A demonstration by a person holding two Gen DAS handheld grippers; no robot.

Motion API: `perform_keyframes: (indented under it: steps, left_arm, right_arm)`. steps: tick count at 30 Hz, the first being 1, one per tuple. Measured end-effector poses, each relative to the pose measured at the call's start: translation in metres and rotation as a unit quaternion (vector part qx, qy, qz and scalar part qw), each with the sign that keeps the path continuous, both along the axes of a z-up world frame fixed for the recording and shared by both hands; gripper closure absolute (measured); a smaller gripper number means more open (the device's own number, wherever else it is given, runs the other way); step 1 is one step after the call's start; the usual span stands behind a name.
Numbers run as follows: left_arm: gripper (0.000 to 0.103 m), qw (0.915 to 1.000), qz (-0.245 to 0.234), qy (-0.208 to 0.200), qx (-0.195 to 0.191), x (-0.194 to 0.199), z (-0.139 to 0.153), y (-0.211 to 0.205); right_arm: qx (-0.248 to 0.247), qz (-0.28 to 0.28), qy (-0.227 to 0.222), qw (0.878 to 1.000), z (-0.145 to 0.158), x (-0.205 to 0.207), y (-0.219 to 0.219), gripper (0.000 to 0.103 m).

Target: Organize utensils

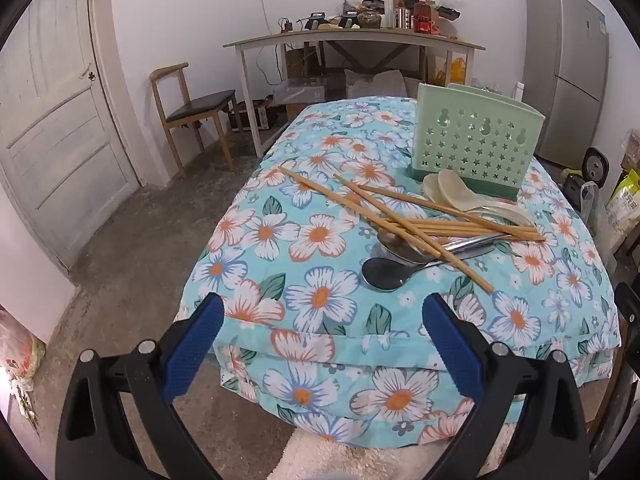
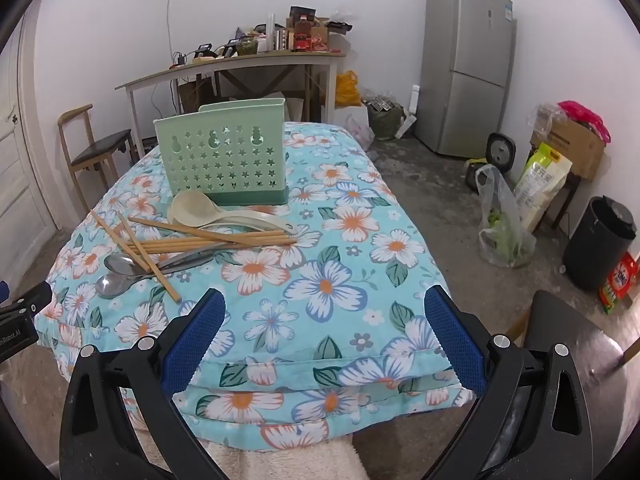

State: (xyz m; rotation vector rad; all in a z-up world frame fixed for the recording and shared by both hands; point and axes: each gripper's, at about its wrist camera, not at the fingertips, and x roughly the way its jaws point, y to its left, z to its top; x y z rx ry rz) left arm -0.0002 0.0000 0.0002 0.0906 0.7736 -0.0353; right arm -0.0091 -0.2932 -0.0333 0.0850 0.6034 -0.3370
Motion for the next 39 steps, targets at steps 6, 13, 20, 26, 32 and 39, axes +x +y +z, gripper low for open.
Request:
perform_keyframes:
  steps: [6,13,20,26,32,39]
  left_arm:
    - [0.006,1.0000,-0.001,0.003,0.002,-0.0002,0.0002,0.0000]
    - [0.006,1.0000,0.003,0.004,0.000,0.0015,-0.0044,0.0007]
    - [0.006,1.0000,0.003,0.003,0.002,0.0029,-0.0046,0.0019]
    - [0.006,1.0000,0.005,-0.001,0.006,0.0030,-0.0005,0.0029]
    - [0.006,1.0000,0.005,-0.002,0.008,0.0029,0.0010,0.0023]
    - [0.006,1.0000,0.005,-0.003,0.008,0.0025,0.0009,0.0021]
  right_arm:
    - [-0.002,0.000,0.002,1.000,-0.0009,0.0009,-0.0002,0.008]
    - [-0.002,-0.001,0.002,1.000,-0.0017,0.0018,-0.0004,0.008]
    - [-0.002,0.000,0.001,1.000,-0.0023,0.0023,-0.0008,0.008]
    - [-0.003,0.000,0.000,1.000,-0.0026,0.0027,-0.0009,0.008]
    - [-0.003,0.000,0.000,1.000,-0.0032,0.0041,-0.0018,0.008]
    - [-0.003,0.000,-0.001,1.000,-0.0037,0.0048,-0.0024,0.008]
